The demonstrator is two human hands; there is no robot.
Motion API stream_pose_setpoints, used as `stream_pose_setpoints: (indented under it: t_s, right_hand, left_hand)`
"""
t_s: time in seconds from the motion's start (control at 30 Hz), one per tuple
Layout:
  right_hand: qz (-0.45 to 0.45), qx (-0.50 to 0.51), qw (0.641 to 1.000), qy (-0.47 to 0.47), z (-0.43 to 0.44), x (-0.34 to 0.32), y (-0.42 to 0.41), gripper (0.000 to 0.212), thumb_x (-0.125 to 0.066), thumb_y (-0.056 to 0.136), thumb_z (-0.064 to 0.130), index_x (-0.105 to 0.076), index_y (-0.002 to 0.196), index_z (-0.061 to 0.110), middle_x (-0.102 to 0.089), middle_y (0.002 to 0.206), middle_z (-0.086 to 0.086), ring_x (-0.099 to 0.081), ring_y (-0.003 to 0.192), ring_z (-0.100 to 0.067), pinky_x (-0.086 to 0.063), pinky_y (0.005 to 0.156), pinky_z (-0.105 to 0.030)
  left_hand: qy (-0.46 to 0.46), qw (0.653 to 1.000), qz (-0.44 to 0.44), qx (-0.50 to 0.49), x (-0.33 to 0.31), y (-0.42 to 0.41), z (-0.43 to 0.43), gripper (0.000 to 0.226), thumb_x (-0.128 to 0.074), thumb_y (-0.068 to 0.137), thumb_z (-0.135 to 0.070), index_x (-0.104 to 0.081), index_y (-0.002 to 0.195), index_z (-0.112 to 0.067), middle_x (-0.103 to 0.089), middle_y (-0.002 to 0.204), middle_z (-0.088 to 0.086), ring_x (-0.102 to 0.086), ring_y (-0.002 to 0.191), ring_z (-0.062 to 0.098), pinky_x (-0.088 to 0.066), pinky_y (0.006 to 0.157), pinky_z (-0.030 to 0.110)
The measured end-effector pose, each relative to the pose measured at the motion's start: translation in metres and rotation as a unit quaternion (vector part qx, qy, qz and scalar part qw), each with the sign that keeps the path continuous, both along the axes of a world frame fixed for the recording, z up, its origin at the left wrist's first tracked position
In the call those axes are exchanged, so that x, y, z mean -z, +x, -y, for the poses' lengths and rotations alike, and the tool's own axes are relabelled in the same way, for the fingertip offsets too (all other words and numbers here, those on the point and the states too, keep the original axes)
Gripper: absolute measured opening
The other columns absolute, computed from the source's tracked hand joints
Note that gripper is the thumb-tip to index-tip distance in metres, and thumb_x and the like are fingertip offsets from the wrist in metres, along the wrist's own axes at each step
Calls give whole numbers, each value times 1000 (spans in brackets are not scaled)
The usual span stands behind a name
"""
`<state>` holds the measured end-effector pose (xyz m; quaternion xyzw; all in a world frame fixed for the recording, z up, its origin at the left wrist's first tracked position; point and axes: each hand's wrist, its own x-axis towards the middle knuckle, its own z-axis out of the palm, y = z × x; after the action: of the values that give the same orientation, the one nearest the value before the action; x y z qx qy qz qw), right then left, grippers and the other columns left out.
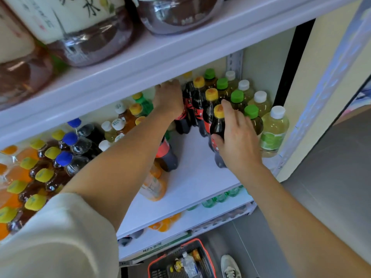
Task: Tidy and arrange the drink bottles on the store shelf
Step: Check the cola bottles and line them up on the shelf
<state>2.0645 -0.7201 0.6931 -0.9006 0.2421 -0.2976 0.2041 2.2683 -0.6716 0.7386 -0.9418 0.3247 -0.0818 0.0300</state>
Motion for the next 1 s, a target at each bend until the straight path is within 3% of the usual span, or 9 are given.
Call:
stream_pose_setpoints:
  t_s: [0.17,0.27,0.33,0.4,0.47,0.53,0.63,0.83,1.0]
  right_hand:
    - [5,-11,1000,15,-7,-1,-6,78,-71,83,12,-30,149,9,-44,139,-18,-43,126,-35,-38,104,-40]
    - [84,-25,996,17,-19,-2,-20,69,-67,83,8,-36,145,7,-42,138,-19,-42,127,-35,-39,107,-41]
    - [122,-90,987,43,-29,3,-34,65,-66,86,17,-37,144,10,-43,140,-11,-42,130,-26,-36,109,-30]
    - [83,-174,967,168,-38,11,-48,70,-67,88,38,-31,147,28,-41,144,5,-37,135,-6,-32,106,-18]
    - [-36,-239,904,354,-45,20,-62,79,-72,77,56,-26,141,53,-43,141,17,-39,129,9,-36,103,-21]
    - [-93,-279,837,462,-54,30,-74,79,-80,69,55,-33,132,60,-55,130,15,-54,118,2,-46,100,-34]
    - [-24,-284,787,547,-64,35,-85,66,-82,66,42,-50,123,47,-70,108,0,-68,98,-19,-53,83,-34]
    - [45,-268,636,723,-81,23,-91,48,-78,73,49,-62,107,20,-68,88,-20,-68,70,-37,-48,47,-29]
    - [26,-187,575,796,-92,23,-92,33,-68,75,53,-72,88,23,-64,75,-20,-63,50,-33,-29,35,-20]
  left_hand:
    - [-12,997,-34,63,-1,-39,-31,26,-59,94,-21,-56,117,-11,-48,115,18,-60,83,42,-46,69,40]
    - [-101,987,-5,121,-6,-67,-63,22,-59,95,-25,-58,110,-9,-48,101,13,-58,76,38,-41,62,36]
    - [-189,969,25,156,-16,-87,-87,21,-62,94,-29,-60,102,-10,-55,93,11,-57,74,34,-37,59,33]
    - [-260,954,44,141,-28,-105,-110,21,-62,93,-36,-60,94,-15,-59,81,3,-54,67,24,-32,55,30]
    - [-334,939,2,76,-40,-115,-132,21,-60,91,-41,-59,87,-21,-58,68,-6,-51,61,14,-33,53,30]
    - [-418,903,-94,16,-49,-118,-153,19,-60,89,-43,-60,80,-26,-62,63,-5,-56,60,10,-42,55,28]
    - [-503,846,-175,-29,-54,-120,-178,20,-63,90,-41,-63,75,-27,-62,59,-16,-56,55,-2,-43,53,16]
    - [-556,717,-420,15,-61,-115,-222,20,-66,82,-39,-71,88,-21,-40,54,-8,-33,50,11,-26,41,19]
    - [-470,763,-433,101,-64,-116,-241,21,-62,90,-37,-65,109,-28,-50,67,-6,-40,60,9,-32,46,17]
